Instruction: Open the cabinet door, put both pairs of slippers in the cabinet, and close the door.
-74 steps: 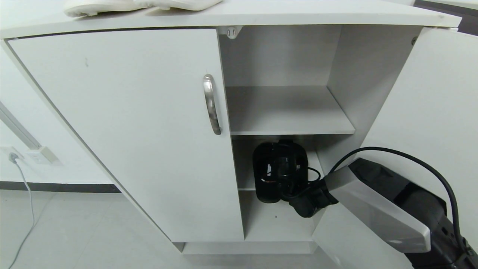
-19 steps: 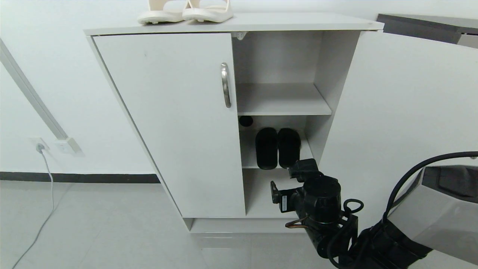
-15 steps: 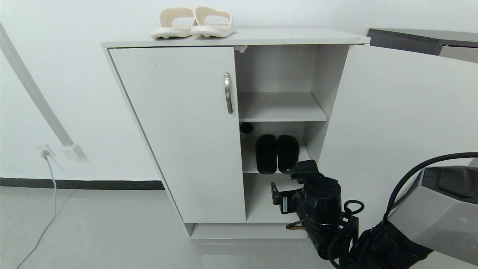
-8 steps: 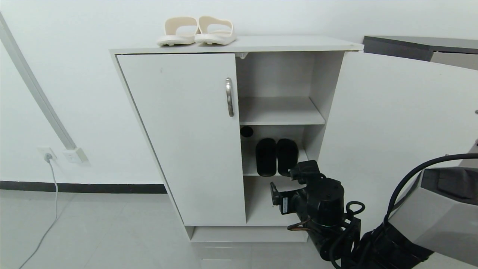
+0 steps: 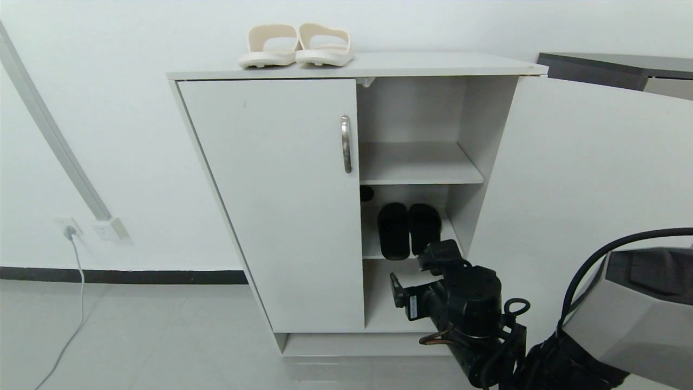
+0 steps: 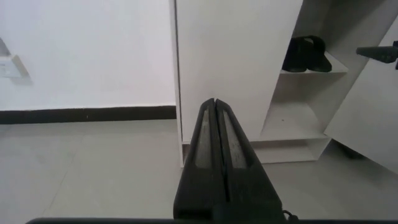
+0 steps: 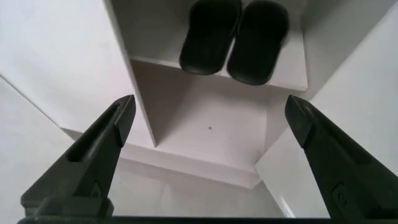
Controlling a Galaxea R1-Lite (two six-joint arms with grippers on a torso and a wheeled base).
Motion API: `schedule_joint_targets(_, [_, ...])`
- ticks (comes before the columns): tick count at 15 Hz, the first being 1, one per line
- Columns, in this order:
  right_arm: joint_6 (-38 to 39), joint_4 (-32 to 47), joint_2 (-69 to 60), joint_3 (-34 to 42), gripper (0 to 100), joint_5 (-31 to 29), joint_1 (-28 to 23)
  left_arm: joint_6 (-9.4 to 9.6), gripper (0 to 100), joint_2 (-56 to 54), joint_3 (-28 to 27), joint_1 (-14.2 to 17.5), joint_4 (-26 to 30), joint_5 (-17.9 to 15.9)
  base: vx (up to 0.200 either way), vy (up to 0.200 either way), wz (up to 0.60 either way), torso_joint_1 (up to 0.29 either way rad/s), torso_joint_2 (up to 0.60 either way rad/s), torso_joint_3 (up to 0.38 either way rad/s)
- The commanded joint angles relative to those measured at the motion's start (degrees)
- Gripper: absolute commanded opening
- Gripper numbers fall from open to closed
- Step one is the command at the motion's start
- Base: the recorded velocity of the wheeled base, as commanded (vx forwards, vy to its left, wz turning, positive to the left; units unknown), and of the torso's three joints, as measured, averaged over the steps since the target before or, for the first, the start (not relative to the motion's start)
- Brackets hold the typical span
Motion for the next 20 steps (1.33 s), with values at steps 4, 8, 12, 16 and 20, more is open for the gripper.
schedule_joint_targets(4, [0.01,0.03,0.49,0.06,100,-0.06,-0.17,-0.04,0,0.09,0.0,0.13,0.01,0.02,0.0,0.2,0.0,0.001,0.0,0.002])
schedule_joint_targets(8, [0.01,-0.06,0.49,0.06,100,-0.06,-0.17,-0.04,0,0.09,0.0,0.13,0.01,-0.06,0.0,0.2,0.0,0.0,0.0,0.001])
schedule_joint_targets(12, [-0.34,-0.06,0.49,0.32,100,-0.06,0.09,-0.04,0,0.09,0.0,0.13,0.01,-0.06,0.0,0.2,0.0,0.002,0.0,0.004])
schedule_joint_targets(16, [-0.52,-1.64,0.49,0.41,100,-0.06,-0.08,0.49,0,0.09,0.0,0.13,0.01,-0.24,0.0,0.05,0.0,0.001,0.0,-0.001])
schedule_joint_targets(20, [-0.6,-1.64,1.37,0.41,100,-0.06,0.0,0.49,0,0.09,0.0,0.13,0.01,-0.24,0.0,0.0,0.0,0.0,0.0,0.0])
